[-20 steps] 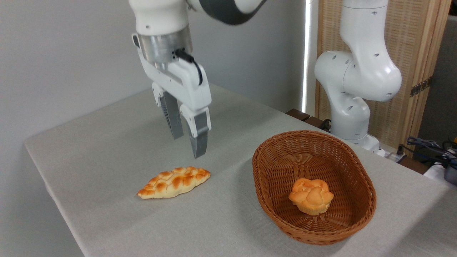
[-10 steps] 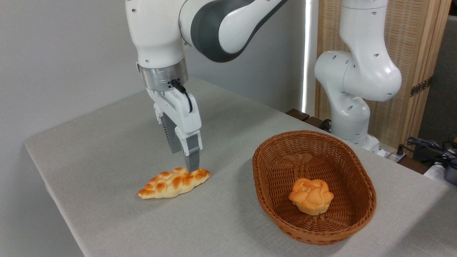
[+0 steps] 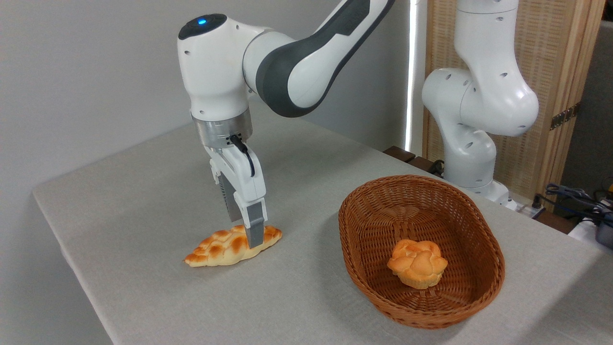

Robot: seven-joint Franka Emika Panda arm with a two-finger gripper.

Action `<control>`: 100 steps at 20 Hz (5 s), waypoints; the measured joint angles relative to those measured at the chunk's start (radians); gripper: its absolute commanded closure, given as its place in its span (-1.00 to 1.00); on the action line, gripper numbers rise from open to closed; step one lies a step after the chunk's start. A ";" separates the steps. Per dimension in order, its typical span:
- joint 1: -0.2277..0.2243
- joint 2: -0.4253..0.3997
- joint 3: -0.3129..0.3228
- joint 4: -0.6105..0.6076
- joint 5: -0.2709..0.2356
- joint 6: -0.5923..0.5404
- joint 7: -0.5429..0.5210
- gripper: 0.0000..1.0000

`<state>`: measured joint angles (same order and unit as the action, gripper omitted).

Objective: Put bread into the basket
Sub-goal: 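Close the gripper around the middle of the braided roll, then lift the braided roll and carry it toward the wicker basket, then lower the roll into the basket beside the orange bun and release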

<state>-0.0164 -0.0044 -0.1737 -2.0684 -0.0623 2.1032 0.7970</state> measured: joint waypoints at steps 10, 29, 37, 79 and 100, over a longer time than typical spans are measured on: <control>-0.003 0.011 -0.009 -0.020 -0.051 0.044 0.000 -1.00; -0.003 0.030 -0.015 -0.035 -0.051 0.087 0.002 1.00; -0.003 0.030 -0.015 -0.035 -0.051 0.087 0.003 1.00; -0.140 -0.367 0.475 -0.103 0.172 -0.681 0.494 0.58; -0.140 -0.335 0.487 -0.127 0.178 -0.633 0.494 -1.00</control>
<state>-0.1561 -0.3398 0.3137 -2.1951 0.1152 1.4704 1.2909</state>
